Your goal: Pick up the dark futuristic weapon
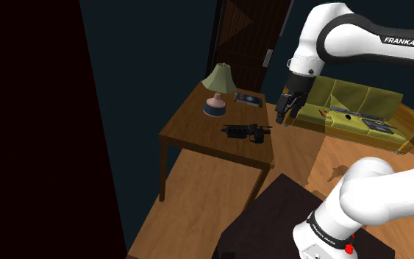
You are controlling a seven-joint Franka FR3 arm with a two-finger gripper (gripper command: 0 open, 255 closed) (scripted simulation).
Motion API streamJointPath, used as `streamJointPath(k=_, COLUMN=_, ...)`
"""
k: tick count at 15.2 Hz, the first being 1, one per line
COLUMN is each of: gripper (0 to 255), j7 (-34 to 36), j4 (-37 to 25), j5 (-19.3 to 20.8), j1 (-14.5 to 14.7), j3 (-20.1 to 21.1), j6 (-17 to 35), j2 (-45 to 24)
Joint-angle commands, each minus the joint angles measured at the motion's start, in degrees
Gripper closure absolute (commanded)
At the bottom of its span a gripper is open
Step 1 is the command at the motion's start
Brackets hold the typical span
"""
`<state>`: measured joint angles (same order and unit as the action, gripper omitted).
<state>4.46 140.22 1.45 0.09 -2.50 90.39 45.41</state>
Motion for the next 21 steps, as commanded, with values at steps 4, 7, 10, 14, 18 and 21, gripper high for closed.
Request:
streamJointPath(k=4, gripper=0, j7=-4.2, j4=0.7, j5=2.4, j1=-0.6, j3=-3.0, j6=4.1, j2=-3.7)
streamJointPath(k=7, gripper=0, j7=-8.4, j4=0.7, j5=4.5, j1=-1.2, j3=-6.0, j6=8.3, j2=-8.2)
streamJointPath(k=10, gripper=0, j7=-12.4, j4=0.0, j5=6.2, j1=-1.6, j3=-8.9, j6=12.4, j2=-13.3)
streamJointPath(k=14, gripper=0, j7=-17.8, j4=-2.2, j5=7.5, j1=-1.9, j3=-12.5, j6=17.8, j2=-21.1)
streamJointPath(k=18, gripper=0, j7=-23.4, j4=-5.6, j5=7.5, j1=-2.0, j3=-15.8, j6=22.6, j2=-29.6)
streamJointPath(k=21, gripper=0, j7=-27.8, j4=-9.0, j5=6.6, j1=-2.2, j3=-17.8, j6=25.8, j2=-36.3)
